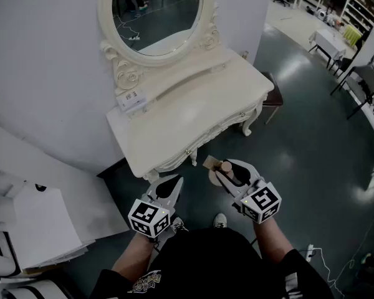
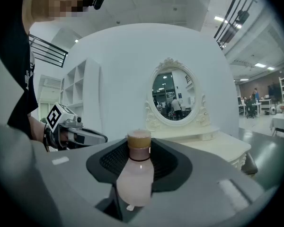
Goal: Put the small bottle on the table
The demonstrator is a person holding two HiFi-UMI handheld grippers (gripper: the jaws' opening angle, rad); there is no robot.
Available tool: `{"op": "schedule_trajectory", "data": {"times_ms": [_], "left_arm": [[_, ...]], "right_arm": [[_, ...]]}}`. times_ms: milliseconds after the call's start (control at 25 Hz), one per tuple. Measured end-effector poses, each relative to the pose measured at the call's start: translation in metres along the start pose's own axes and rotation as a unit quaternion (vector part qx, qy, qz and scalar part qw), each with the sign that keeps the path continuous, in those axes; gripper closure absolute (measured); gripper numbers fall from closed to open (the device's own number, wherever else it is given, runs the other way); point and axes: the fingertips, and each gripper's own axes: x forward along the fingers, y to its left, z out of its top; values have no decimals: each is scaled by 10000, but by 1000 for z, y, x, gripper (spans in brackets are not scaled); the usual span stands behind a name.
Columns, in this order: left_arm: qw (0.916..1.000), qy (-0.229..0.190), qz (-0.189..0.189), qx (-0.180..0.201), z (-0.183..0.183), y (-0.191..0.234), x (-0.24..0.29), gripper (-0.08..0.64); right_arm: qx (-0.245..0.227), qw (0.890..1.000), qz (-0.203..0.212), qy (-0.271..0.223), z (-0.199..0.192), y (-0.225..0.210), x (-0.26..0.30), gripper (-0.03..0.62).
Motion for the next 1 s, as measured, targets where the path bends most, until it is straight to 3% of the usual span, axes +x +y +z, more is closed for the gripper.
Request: {"op": "schedule_trajectory", "data": {"times_ms": [1000], "left_arm": [[10000,-29,20,10,0,-17,7,560]], "right_arm": [[102,9998,111,-140,1,-4,-14,426]]}}
